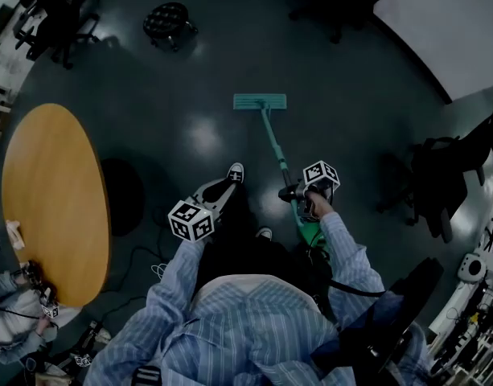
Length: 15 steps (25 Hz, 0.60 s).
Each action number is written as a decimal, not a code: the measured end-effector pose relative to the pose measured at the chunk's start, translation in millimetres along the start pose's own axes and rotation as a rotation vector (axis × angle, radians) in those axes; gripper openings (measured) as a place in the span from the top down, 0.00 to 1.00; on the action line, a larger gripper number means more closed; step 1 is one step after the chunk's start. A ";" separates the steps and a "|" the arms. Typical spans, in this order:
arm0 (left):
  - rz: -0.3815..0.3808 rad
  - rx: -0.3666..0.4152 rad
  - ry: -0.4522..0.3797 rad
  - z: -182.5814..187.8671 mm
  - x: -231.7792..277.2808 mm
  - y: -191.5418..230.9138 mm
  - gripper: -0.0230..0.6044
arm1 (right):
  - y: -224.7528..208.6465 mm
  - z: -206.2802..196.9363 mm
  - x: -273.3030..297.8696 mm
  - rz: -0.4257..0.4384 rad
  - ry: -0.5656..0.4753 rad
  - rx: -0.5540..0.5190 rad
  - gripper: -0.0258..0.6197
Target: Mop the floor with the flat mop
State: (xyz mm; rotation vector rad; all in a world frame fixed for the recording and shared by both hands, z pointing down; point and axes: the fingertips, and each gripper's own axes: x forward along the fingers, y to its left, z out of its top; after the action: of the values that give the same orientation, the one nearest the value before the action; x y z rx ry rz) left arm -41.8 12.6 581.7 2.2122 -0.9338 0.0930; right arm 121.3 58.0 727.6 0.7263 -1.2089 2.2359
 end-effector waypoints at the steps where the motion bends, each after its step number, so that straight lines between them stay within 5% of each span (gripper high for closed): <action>1: 0.001 0.005 -0.004 -7.9 -5.8 -9.8 0.85 | -13.4 -16.8 -1.5 0.000 0.001 -0.001 0.87; 15: 0.026 0.067 -0.078 -83.4 -76.2 -119.6 0.85 | -141.8 -183.9 -22.6 0.004 0.028 -0.006 0.87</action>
State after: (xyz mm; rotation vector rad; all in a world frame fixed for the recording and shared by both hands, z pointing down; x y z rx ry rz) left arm -3.7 168.9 547.5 2.2795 -1.0151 0.0510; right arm 188.6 280.8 711.7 0.6882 -1.2038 2.2378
